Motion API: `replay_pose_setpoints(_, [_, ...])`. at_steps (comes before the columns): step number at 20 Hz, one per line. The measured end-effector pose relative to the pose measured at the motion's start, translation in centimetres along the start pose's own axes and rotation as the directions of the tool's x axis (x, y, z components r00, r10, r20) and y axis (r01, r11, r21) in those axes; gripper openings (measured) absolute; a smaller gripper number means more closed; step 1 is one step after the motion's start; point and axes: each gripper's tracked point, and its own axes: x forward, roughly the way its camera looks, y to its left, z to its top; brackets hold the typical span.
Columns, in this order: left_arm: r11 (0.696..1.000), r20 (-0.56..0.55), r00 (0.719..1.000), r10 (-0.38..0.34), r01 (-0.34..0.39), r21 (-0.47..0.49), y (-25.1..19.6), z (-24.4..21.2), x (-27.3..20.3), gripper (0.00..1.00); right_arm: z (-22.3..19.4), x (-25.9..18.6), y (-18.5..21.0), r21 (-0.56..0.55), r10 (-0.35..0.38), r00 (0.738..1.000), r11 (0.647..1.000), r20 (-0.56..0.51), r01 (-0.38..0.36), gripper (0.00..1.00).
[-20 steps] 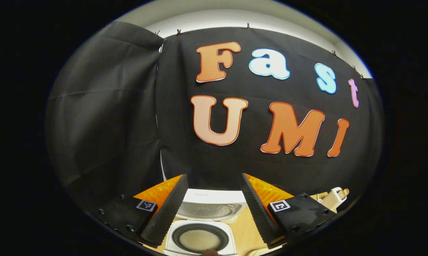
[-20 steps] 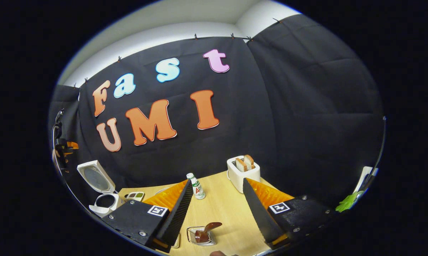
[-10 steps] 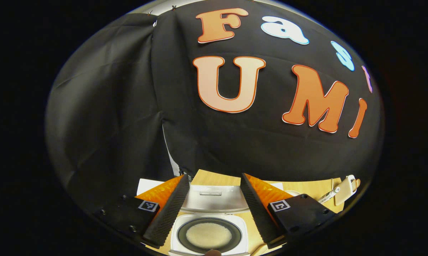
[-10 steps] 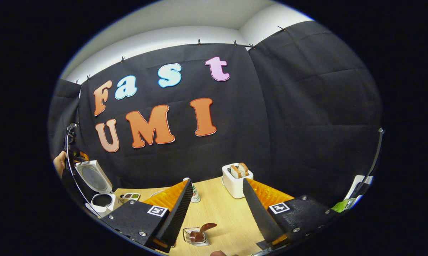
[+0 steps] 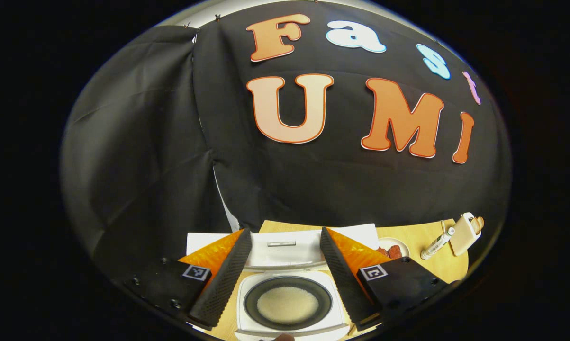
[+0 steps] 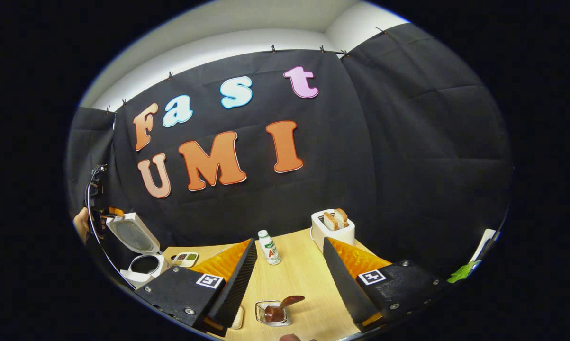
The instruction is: Close the left gripper, press the button to open the rice cooker; take a wooden spoon from the chopstick holder with the right hand, scoop a spoonful of rice and pour it into the rice cooker, then put the wooden spoon back into the chopstick holder.
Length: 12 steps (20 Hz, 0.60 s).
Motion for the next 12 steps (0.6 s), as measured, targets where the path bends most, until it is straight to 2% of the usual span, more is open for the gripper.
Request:
replay_pose_setpoints(2, [1.000, 0.013, 1.000, 0.000, 0.000, 0.018, -0.1, -0.4, -0.4, 0.99, 0.1, 0.8, 1.0, 0.006, 0.034, 0.999, 0.999, 0.001, -0.034, 0.88])
replay_pose_setpoints(7, [1.000, 0.006, 1.000, 0.022, -0.022, -0.022, 0.1, 0.3, 0.3, 0.99, 0.5, 2.1, 3.4, 0.013, 0.113, 0.994, 0.994, 0.001, -0.113, 0.89])
replay_pose_setpoints(9, [0.999, 0.034, 0.998, 0.049, -0.049, -0.021, 0.5, 1.3, 1.2, 0.98, 0.5, 2.1, 3.7, 0.012, 0.127, 0.992, 0.992, 0.003, -0.127, 0.88])
replay_pose_setpoints(12, [0.995, 0.061, 0.993, 0.101, -0.099, -0.030, 1.3, 3.4, 2.9, 1.00, 0.3, 2.0, 2.4, 0.001, 0.104, 0.995, 0.995, -0.003, -0.104, 0.89])
